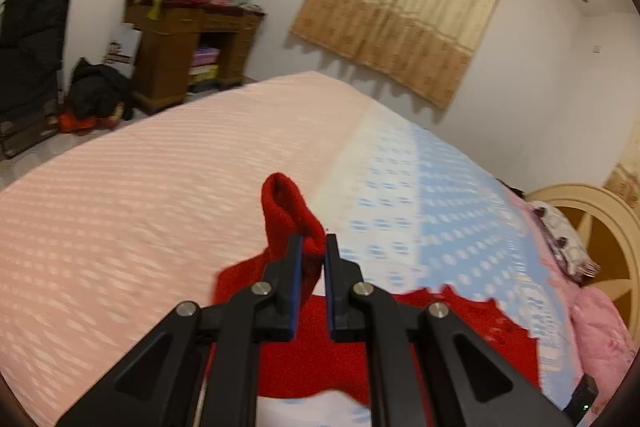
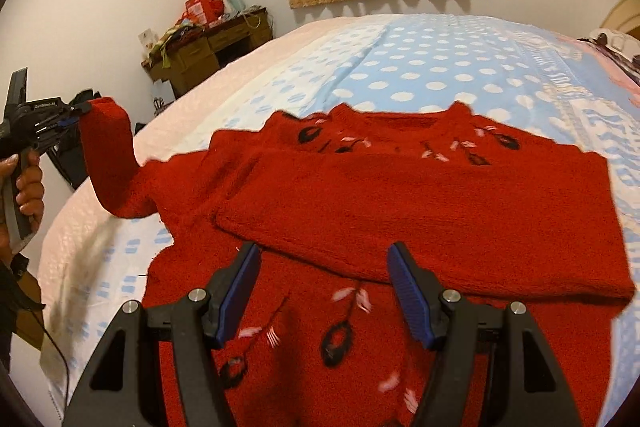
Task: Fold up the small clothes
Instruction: 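Fold the held sleeve across the cardigan body with the left gripper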
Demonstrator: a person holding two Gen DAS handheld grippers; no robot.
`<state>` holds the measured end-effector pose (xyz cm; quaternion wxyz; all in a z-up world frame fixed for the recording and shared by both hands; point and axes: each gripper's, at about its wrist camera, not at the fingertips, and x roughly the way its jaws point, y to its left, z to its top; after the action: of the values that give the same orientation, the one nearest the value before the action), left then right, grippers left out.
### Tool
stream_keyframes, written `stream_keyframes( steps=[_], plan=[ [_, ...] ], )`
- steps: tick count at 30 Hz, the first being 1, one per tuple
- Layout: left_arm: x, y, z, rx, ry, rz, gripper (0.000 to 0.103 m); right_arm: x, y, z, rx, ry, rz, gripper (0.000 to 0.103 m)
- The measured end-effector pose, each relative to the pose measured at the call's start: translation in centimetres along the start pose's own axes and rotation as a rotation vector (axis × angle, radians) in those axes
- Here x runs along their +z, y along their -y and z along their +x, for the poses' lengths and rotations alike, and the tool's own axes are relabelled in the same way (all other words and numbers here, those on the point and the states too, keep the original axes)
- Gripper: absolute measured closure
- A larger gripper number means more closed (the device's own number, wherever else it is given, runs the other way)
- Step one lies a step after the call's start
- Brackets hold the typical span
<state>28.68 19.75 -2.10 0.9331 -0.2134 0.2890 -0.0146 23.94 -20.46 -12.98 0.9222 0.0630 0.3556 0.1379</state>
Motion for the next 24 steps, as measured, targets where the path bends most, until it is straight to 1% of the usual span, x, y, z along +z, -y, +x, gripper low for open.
stream_keyframes(
  steps=[3,11,19,24],
  plan=[
    [-0.7,3.2,0.4,-0.060,-0.013,0.012,0.093,-0.2,0.8,-1.8,-0.002,0.017,0.018,0.036],
    [-2.8,10.0,2.1,-0.170,-0.067,0.031,0.093,-1.8,3.4,-6.0,-0.021,0.047,0.047,0.036],
    [-5.8,17.8,3.5,-0.265,-0.116,0.074,0.093,-3.2,6.9,-8.9,-0.049,0.080,0.123,0.036],
    [-8.0,21.6,4.3,-0.307,-0.155,0.103,0.093,-3.9,8.1,-9.7,-0.062,0.090,0.147,0.036]
  ],
)
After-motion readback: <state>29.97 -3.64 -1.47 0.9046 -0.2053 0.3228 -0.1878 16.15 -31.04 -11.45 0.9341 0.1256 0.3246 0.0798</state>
